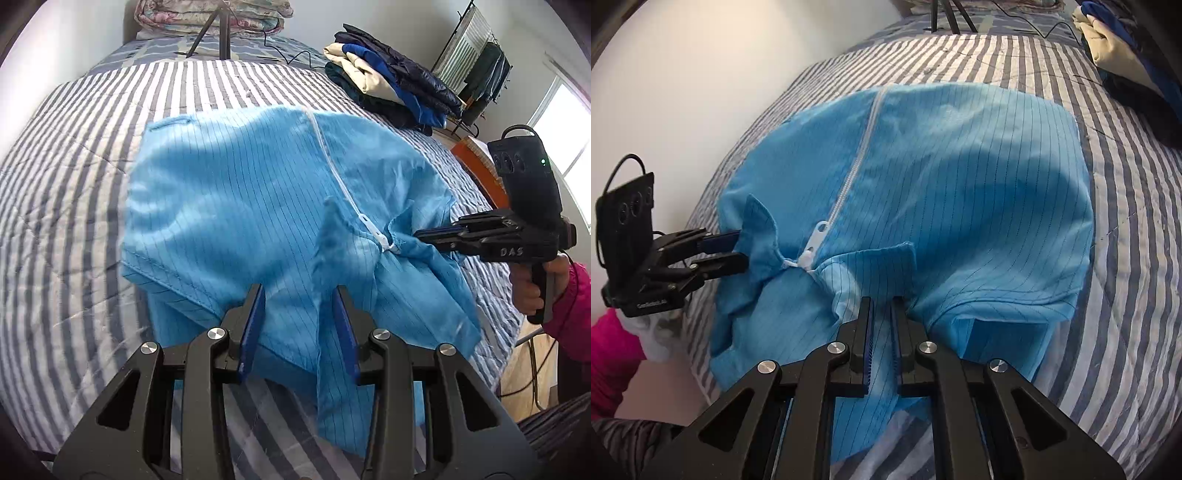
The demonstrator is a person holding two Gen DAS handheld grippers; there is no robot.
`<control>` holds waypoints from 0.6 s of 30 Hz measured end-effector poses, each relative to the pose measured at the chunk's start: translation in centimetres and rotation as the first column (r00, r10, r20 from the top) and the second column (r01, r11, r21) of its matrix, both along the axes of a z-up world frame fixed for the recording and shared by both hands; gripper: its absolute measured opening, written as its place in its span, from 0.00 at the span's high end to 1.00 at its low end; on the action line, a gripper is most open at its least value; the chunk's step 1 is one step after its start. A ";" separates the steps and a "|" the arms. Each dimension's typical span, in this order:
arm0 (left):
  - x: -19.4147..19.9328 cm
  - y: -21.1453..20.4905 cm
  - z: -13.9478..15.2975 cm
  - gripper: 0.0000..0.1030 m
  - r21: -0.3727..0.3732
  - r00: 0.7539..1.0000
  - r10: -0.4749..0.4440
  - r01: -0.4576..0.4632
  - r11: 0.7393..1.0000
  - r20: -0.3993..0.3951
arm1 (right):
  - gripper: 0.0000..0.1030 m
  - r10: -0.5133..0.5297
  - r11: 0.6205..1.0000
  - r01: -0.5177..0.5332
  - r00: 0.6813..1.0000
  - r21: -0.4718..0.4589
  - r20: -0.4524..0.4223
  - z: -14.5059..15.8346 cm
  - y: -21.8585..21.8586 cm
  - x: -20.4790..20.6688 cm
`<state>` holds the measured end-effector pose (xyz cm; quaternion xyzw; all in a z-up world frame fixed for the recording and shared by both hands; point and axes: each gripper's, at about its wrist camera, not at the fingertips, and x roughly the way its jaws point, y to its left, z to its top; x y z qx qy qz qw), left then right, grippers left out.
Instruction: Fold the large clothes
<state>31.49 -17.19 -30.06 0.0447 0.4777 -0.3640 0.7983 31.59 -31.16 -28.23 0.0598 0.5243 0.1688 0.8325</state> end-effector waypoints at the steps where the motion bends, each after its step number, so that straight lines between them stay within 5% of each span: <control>1: 0.0 0.4 0.8 0.62 -0.020 1.000 -0.003 0.004 1.000 0.009 | 0.93 0.010 1.000 -0.011 1.000 0.022 0.017 0.8 -0.3 -0.2; 8: 2.7 0.9 4.0 0.62 -0.022 0.993 0.054 -0.052 0.998 0.103 | 0.93 -0.056 0.997 0.045 0.982 0.060 0.183 7.0 -3.9 0.4; 18: 5.1 2.5 -1.0 0.63 0.094 0.995 0.088 -0.091 0.991 0.040 | 0.93 -0.062 0.996 0.065 0.996 -0.065 0.060 1.3 -5.1 0.4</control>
